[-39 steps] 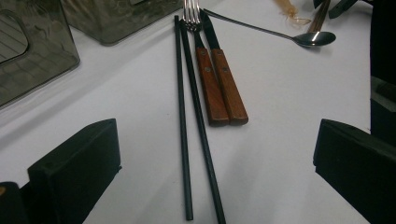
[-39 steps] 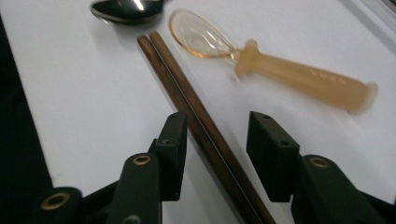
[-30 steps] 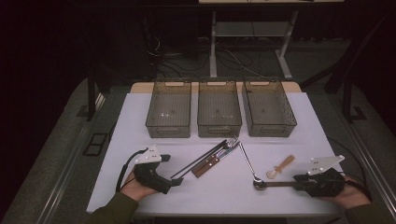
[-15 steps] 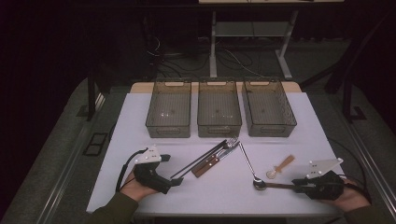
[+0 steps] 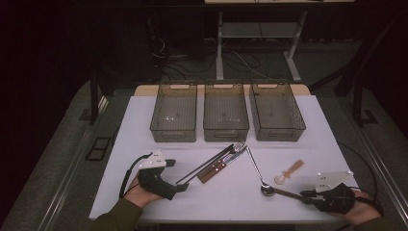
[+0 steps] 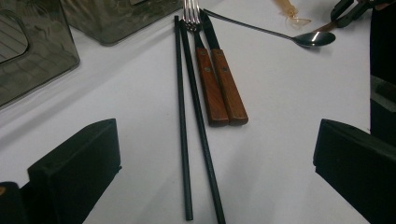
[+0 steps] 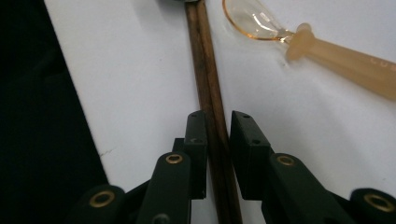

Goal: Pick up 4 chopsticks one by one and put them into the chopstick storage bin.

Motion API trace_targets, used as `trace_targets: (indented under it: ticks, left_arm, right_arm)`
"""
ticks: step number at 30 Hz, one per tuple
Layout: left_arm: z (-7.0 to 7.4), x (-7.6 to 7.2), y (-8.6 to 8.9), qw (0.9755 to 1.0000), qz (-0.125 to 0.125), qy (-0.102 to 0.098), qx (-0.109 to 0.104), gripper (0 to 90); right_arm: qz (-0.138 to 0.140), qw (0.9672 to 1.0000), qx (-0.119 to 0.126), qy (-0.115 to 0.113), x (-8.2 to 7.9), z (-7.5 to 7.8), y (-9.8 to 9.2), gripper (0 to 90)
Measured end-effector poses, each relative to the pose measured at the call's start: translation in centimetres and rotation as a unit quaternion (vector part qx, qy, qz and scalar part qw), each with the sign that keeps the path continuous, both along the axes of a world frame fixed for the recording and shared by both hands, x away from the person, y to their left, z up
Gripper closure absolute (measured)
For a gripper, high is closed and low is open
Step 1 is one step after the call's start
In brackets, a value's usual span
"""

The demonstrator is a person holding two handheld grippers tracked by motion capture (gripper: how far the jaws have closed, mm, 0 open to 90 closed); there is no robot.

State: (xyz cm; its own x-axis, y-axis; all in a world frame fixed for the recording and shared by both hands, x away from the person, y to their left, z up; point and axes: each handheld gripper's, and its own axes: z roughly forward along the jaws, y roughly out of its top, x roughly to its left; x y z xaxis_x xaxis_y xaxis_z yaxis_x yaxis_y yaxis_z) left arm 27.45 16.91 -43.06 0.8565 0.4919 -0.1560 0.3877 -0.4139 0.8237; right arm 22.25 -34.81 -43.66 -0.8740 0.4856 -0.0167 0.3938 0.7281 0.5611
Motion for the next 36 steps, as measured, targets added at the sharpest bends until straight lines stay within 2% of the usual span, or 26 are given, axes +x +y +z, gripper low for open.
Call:
trace_targets:
  ticks: [8, 17, 23, 27, 29, 33, 36]
  left_arm:
    - [0.0, 0.0, 0.0, 1.0, 0.001, 0.0, -0.001, 0.0]
    - [0.0, 0.0, -0.1, 1.0, 0.003, 0.002, -0.003, 0.0]
    - [0.0, 0.0, -0.1, 1.0, 0.002, 0.002, -0.002, 0.0]
    - [0.0, 0.0, -0.1, 1.0, 0.003, 0.002, -0.004, 0.0]
    - [0.0, 0.0, 0.0, 1.0, 0.001, 0.002, -0.001, 0.0]
    - [0.0, 0.0, 0.0, 1.0, 0.0, 0.0, 0.0, 0.0]
    - [0.0, 0.0, 0.0, 1.0, 0.0, 0.0, 0.0, 0.0]
  right_arm:
    - [-0.005, 1.0, 0.004, -0.004, 0.6, -0.1, 0.7, 77.9]
    - [0.001, 0.9999, 0.009, -0.009, 1.7, -0.2, 2.4, 77.9]
    - [-0.002, 0.9998, 0.02, -0.01, 1.8, -0.3, 2.6, 76.7]
    - [-0.003, 0.9992, 0.04, -0.008, 1.7, 0.0, 2.3, 69.3]
    - [-0.006, 0.9985, 0.053, -0.012, 1.5, 0.3, 1.9, 68.4]
    - [-0.02, 0.9975, 0.068, -0.009, 0.9, 1.0, 0.7, 73.7]
    - [-0.036, 0.9971, 0.066, -0.003, 0.6, 1.0, -0.3, 79.8]
